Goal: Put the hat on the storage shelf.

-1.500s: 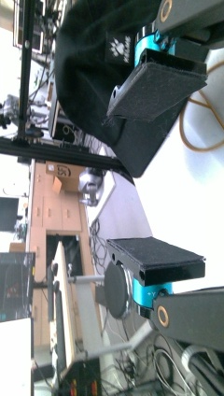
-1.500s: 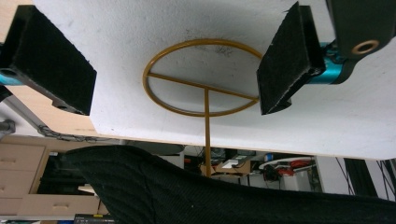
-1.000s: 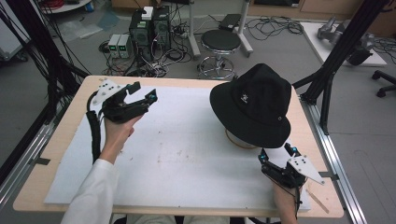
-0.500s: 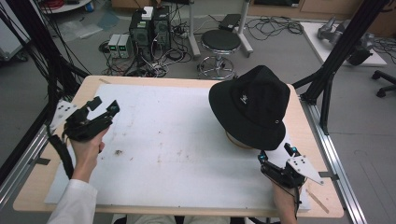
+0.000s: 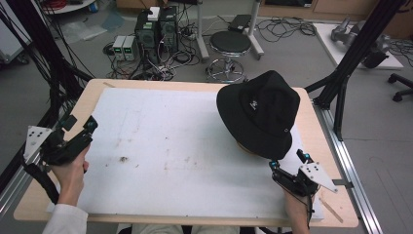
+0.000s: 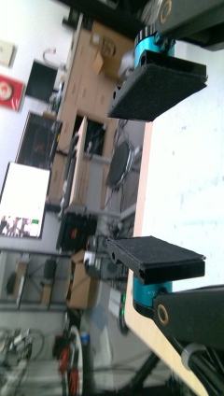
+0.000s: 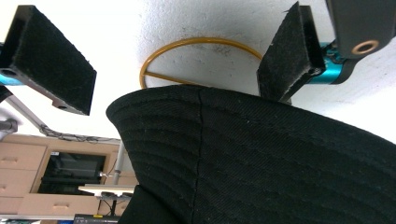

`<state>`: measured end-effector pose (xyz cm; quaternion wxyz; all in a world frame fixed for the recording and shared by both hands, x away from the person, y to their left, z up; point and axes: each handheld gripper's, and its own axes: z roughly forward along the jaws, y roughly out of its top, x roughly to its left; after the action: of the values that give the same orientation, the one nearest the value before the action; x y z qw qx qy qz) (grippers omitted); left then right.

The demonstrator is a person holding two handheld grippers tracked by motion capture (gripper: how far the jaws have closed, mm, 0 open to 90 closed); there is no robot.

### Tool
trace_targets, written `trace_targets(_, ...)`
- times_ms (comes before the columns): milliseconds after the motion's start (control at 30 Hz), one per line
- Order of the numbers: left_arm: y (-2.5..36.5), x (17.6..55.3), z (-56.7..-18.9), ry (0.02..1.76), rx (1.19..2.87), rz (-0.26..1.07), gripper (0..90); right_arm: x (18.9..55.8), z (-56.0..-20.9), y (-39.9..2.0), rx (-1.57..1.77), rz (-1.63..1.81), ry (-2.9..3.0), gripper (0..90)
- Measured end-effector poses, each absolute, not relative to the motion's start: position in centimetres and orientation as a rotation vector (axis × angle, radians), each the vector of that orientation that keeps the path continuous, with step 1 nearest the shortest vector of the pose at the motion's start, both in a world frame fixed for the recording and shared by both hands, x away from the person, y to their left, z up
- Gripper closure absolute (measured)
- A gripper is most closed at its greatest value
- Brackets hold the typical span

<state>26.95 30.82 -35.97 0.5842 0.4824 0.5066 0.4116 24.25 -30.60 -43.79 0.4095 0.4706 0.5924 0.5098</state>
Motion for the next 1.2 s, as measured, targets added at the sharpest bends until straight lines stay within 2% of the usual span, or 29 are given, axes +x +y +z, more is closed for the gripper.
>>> trace_targets(233,31.7,25.8,-38.1,1.249,1.103,1.086,29.9,24.3,-43.8,-30.6,1.193,1.286,1.493,11.1)
trace_targets(600,32.9,24.8,-42.1,1.314,1.105,1.105,28.0,24.3,-43.8,-30.6,1.194,1.287,1.493,11.1)
trace_targets(1200,33.4,24.2,-42.9,1.317,1.106,1.129,28.2,24.3,-43.8,-30.6,1.193,1.296,1.499,11.1)
